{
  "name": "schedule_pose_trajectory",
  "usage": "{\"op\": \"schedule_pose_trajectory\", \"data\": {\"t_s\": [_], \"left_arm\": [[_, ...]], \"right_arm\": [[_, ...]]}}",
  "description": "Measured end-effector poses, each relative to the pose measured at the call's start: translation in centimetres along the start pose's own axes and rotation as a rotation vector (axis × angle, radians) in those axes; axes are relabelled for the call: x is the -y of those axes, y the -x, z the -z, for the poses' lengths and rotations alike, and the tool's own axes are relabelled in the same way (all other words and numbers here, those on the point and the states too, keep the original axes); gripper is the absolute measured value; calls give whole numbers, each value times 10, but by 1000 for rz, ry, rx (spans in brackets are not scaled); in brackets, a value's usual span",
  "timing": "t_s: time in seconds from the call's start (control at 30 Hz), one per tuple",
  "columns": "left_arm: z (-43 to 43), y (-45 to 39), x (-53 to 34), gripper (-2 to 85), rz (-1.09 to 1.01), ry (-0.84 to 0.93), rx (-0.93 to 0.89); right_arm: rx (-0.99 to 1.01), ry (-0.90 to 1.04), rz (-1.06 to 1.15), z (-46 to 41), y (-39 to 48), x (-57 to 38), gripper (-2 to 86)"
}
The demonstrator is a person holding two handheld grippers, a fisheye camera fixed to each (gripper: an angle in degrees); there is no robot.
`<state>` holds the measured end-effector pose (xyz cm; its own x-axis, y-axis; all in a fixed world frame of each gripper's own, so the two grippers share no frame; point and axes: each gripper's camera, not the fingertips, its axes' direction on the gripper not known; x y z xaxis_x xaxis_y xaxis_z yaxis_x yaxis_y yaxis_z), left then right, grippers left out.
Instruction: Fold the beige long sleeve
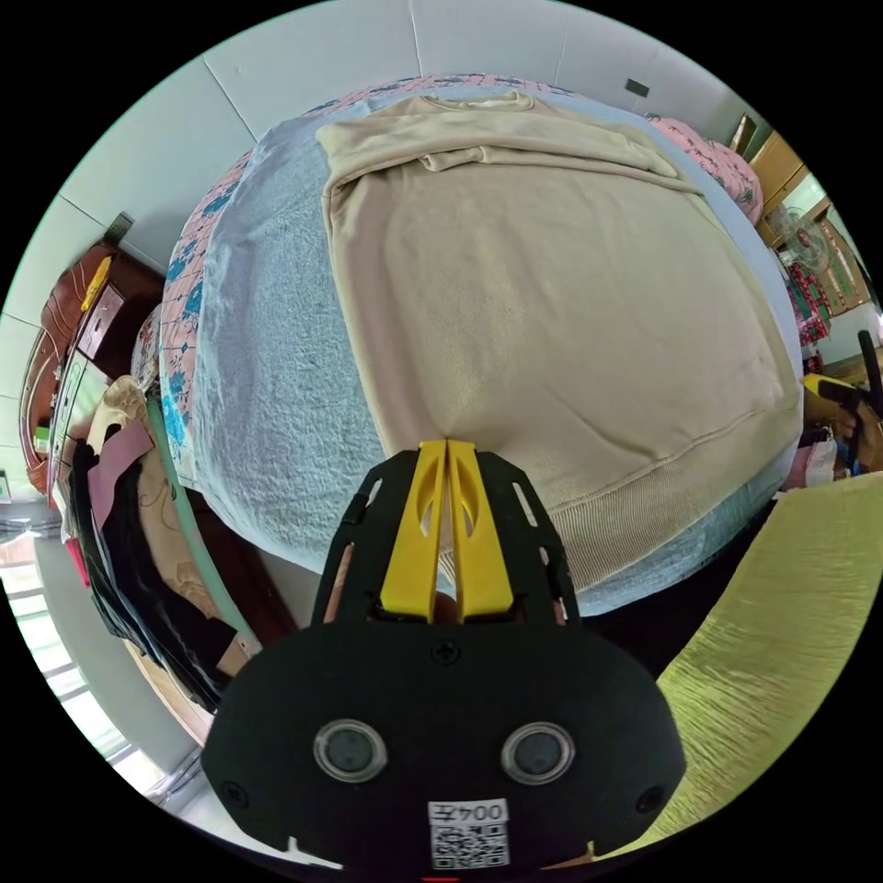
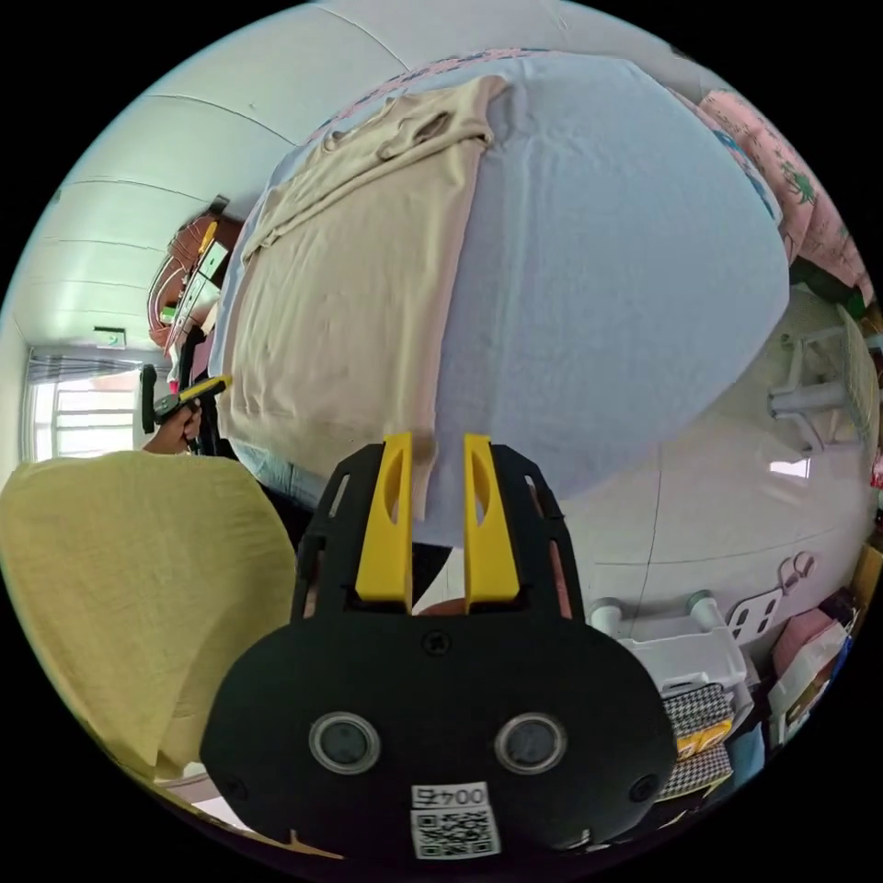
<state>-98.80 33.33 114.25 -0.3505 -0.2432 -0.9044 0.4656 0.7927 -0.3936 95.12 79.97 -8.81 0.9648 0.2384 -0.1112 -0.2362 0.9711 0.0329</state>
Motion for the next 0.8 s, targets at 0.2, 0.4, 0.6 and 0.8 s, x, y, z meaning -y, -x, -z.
{"op": "schedule_pose_trajectory", "data": {"t_s": [0.2, 0.4, 0.6, 0.8], "left_arm": [[7, 20, -9, 3, 35, -7, -37], [15, 38, -17, 6, 46, -4, -47], [45, 91, -37, 16, 151, -49, -102], [57, 148, -106, 31, 105, -63, -239]], "right_arm": [[7, -9, -45, -8, 21, -39, 86], [-160, 18, 38, -8, 65, -29, 42], [-1, 18, -83, 0, 46, -29, 60], [-79, 59, -78, 7, 61, -18, 75]]}}
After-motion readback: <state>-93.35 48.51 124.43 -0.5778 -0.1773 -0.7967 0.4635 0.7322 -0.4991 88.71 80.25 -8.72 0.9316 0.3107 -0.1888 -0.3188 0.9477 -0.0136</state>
